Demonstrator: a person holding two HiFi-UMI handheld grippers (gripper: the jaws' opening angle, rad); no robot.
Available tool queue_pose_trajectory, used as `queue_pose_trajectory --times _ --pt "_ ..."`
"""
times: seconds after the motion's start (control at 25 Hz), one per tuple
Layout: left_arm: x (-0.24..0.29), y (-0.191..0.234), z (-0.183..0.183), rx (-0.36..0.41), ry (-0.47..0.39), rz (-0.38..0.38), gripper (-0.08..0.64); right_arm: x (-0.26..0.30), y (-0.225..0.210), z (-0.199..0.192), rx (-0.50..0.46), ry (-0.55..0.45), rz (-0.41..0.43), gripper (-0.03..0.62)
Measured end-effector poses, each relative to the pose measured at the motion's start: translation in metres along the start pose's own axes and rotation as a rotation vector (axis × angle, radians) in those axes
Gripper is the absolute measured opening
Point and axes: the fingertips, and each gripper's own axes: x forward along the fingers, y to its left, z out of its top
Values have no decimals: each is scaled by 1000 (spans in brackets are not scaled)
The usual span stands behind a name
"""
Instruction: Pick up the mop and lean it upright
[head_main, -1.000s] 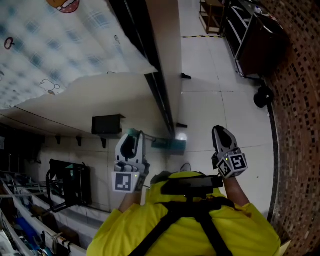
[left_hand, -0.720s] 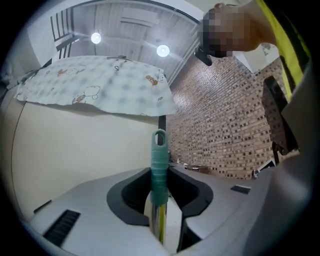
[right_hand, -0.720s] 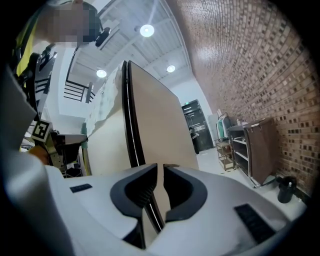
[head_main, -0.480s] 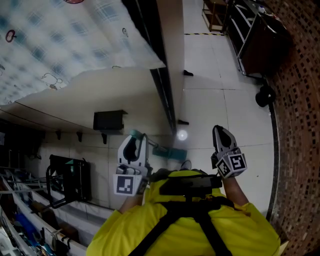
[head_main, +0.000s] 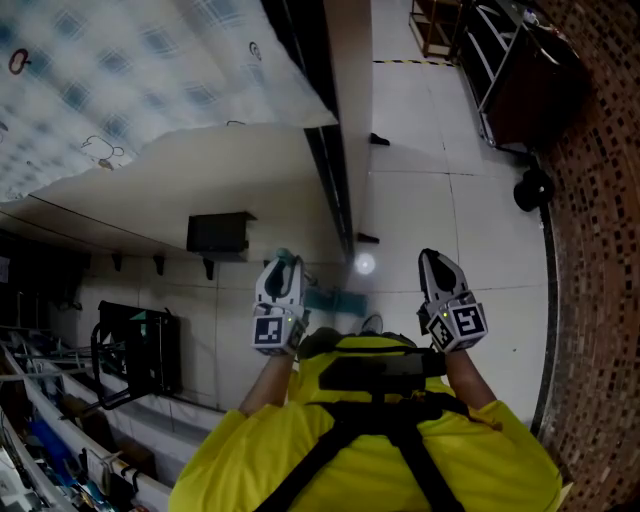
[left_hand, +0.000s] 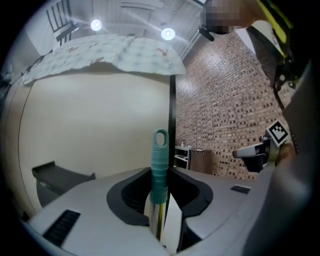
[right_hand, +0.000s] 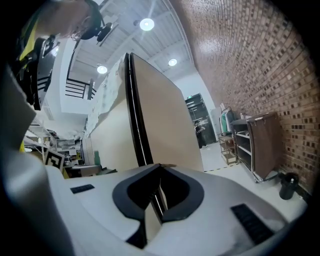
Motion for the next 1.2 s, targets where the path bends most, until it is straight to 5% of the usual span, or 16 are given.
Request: queue_pose_trajectory --times 0.44,0.92,1.04,1.2 --pt "57 43 -128 -26 139 55 107 -8 -17 -40 -10 88 -50 8" --pt "115 57 -129 -55 198 76 116 -20 -30 -43 26 54 -94 8" --pt "116 49 -126 -48 197 43 207 -25 -35 -44 52 45 -109 8" --pt "107 44 -121 -42 196 48 207 -25 -36 -49 60 56 -102 8"
